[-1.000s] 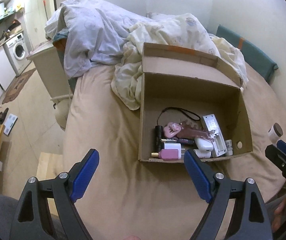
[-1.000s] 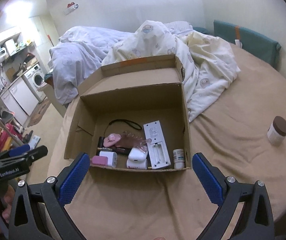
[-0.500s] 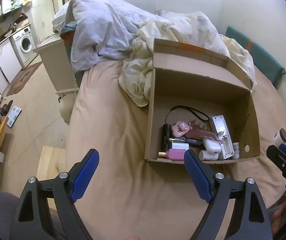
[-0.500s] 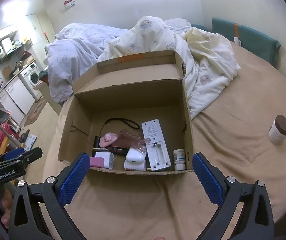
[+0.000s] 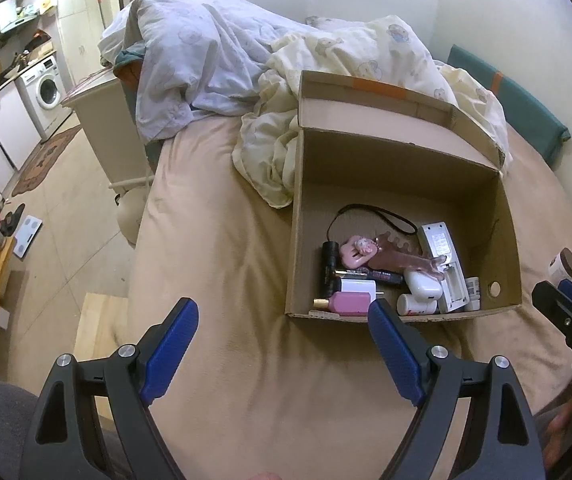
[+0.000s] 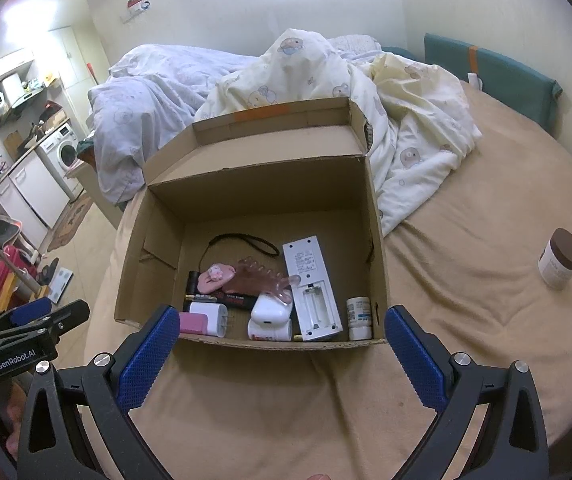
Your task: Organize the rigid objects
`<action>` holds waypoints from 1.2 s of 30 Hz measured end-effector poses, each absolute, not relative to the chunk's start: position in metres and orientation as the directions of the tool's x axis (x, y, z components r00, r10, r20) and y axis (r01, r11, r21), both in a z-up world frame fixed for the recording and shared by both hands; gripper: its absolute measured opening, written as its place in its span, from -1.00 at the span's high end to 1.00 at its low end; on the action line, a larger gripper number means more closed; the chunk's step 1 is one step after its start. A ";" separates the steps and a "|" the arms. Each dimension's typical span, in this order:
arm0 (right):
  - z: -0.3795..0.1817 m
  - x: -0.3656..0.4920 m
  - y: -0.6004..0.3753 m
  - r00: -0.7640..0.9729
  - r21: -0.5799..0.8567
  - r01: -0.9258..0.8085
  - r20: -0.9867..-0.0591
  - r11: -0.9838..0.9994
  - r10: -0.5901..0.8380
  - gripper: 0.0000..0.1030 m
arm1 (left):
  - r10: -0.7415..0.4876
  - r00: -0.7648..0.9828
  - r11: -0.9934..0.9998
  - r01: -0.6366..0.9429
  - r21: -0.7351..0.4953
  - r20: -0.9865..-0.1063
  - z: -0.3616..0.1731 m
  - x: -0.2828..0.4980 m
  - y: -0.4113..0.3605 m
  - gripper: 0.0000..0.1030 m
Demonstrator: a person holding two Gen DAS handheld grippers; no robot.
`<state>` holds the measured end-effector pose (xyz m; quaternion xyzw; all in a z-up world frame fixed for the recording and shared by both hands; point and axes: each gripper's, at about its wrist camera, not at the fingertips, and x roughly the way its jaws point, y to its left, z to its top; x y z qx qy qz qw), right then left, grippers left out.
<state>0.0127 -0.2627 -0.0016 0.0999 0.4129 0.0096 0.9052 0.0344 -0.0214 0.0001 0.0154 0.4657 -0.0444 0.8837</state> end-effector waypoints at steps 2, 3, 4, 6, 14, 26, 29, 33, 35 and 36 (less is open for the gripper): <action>-0.002 0.013 -0.263 0.660 0.189 0.065 -0.745 0.980 0.100 -1.00 | -0.063 0.563 0.996 0.093 -0.013 -0.824 0.000 0.034 -0.022 -0.66; -0.002 0.013 -0.263 0.660 0.188 0.065 -0.745 0.980 0.099 -1.00 | -0.062 0.563 0.996 0.091 -0.013 -0.824 0.000 0.034 -0.022 -0.66; -0.002 0.013 -0.263 0.660 0.188 0.065 -0.745 0.980 0.099 -1.00 | -0.061 0.564 0.996 0.091 -0.012 -0.824 -0.001 0.034 -0.022 -0.66; -0.002 0.013 -0.263 0.659 0.190 0.065 -0.746 0.980 0.101 -1.00 | -0.060 0.563 0.996 0.093 -0.010 -0.824 -0.002 0.033 -0.022 -0.66; -0.002 0.013 -0.263 0.659 0.189 0.063 -0.745 0.980 0.101 -1.00 | -0.061 0.564 0.996 0.092 -0.011 -0.824 -0.001 0.033 -0.022 -0.66; -0.001 0.013 -0.263 0.659 0.188 0.064 -0.746 0.980 0.100 -1.00 | -0.062 0.566 0.996 0.093 -0.011 -0.822 -0.001 0.033 -0.023 -0.66; -0.001 0.013 -0.263 0.659 0.189 0.064 -0.745 0.980 0.100 -1.00 | -0.061 0.565 0.996 0.094 -0.009 -0.823 -0.001 0.033 -0.023 -0.66; -0.001 0.013 -0.263 0.659 0.189 0.064 -0.745 0.980 0.100 -1.00 | -0.061 0.566 0.996 0.092 -0.010 -0.822 -0.002 0.033 -0.023 -0.66; -0.001 0.013 -0.263 0.659 0.188 0.064 -0.745 0.980 0.100 -1.00 | -0.060 0.565 0.996 0.092 -0.010 -0.823 -0.002 0.033 -0.023 -0.66; -0.001 0.013 -0.263 0.659 0.188 0.064 -0.746 0.980 0.100 -1.00 | -0.061 0.565 0.996 0.092 -0.010 -0.823 -0.002 0.033 -0.023 -0.66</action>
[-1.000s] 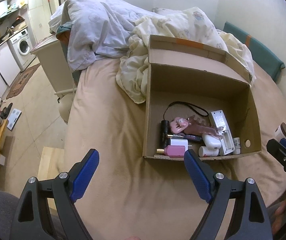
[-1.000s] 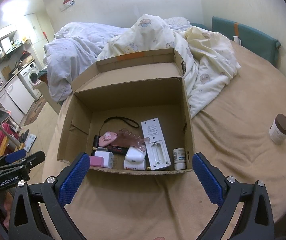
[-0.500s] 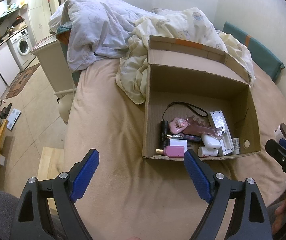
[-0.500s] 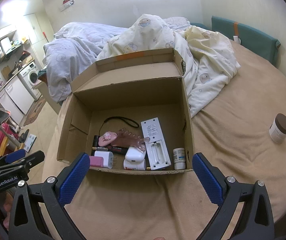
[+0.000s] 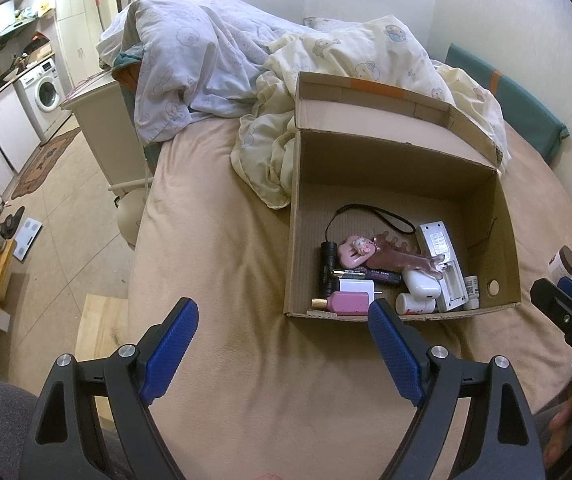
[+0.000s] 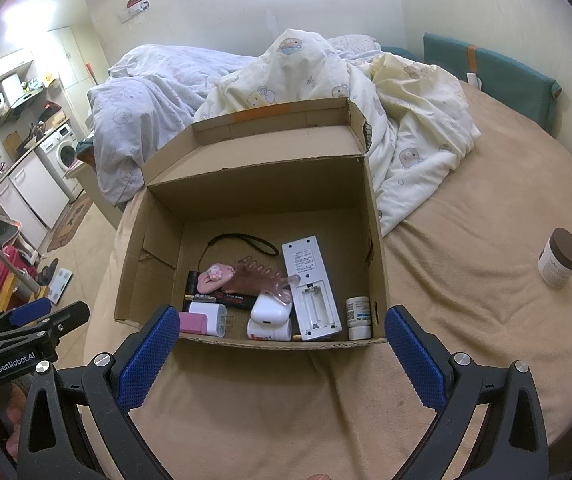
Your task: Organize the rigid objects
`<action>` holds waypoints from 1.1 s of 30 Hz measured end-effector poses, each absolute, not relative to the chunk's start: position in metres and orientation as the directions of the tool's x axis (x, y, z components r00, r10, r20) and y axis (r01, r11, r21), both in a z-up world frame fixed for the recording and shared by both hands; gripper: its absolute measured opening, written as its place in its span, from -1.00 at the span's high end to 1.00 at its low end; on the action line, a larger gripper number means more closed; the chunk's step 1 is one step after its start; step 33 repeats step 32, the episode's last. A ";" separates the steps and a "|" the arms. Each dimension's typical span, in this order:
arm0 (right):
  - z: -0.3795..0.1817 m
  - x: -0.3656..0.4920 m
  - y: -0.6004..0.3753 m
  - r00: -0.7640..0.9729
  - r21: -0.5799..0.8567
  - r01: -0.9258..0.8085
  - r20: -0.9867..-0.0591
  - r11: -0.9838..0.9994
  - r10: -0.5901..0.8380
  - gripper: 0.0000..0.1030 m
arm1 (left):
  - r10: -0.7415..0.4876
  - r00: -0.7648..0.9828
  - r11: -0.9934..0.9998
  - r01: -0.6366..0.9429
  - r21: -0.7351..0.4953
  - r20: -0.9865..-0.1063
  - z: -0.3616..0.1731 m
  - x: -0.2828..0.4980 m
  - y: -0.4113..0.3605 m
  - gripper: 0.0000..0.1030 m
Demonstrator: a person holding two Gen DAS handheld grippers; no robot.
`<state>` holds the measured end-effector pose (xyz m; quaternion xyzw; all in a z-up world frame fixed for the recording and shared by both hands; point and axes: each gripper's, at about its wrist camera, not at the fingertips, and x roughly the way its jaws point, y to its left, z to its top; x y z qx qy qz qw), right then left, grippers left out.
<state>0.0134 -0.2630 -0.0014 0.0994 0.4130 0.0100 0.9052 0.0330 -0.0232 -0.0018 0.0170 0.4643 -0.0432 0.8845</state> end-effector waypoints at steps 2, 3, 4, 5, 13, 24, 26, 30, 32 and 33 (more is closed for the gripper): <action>-0.001 0.014 -0.263 0.658 0.189 0.064 -0.746 0.980 0.101 -1.00 | -0.060 0.565 0.996 0.092 -0.010 -0.823 -0.001 0.033 -0.023 -0.66; -0.001 0.014 -0.263 0.658 0.188 0.064 -0.746 0.980 0.100 -1.00 | -0.059 0.565 0.996 0.091 -0.009 -0.823 -0.001 0.033 -0.023 -0.66; -0.001 0.013 -0.263 0.659 0.188 0.064 -0.746 0.980 0.100 -1.00 | -0.060 0.566 0.996 0.091 -0.010 -0.822 -0.001 0.033 -0.023 -0.66; -0.001 0.013 -0.263 0.659 0.188 0.064 -0.746 0.980 0.100 -1.00 | -0.059 0.565 0.996 0.091 -0.009 -0.823 -0.002 0.033 -0.024 -0.66; -0.003 0.014 -0.262 0.658 0.182 0.061 -0.747 0.981 0.098 -1.00 | -0.059 0.564 0.996 0.092 -0.008 -0.823 -0.002 0.033 -0.024 -0.66; -0.003 0.013 -0.262 0.658 0.180 0.061 -0.747 0.982 0.096 -1.00 | -0.068 0.576 0.995 0.103 -0.010 -0.815 0.001 0.031 -0.025 -0.66; -0.003 0.013 -0.262 0.659 0.181 0.062 -0.746 0.982 0.097 -1.00 | -0.070 0.575 0.994 0.104 -0.012 -0.815 0.001 0.031 -0.024 -0.66; -0.003 0.014 -0.262 0.658 0.182 0.062 -0.747 0.981 0.097 -1.00 | -0.073 0.578 0.994 0.110 -0.012 -0.813 0.001 0.031 -0.025 -0.66; -0.003 0.014 -0.261 0.658 0.181 0.062 -0.747 0.982 0.096 -1.00 | -0.076 0.580 0.993 0.116 -0.010 -0.811 0.001 0.029 -0.026 -0.66; -0.003 0.014 -0.261 0.658 0.181 0.062 -0.747 0.982 0.096 -1.00 | -0.076 0.580 0.993 0.116 -0.010 -0.811 0.001 0.029 -0.026 -0.66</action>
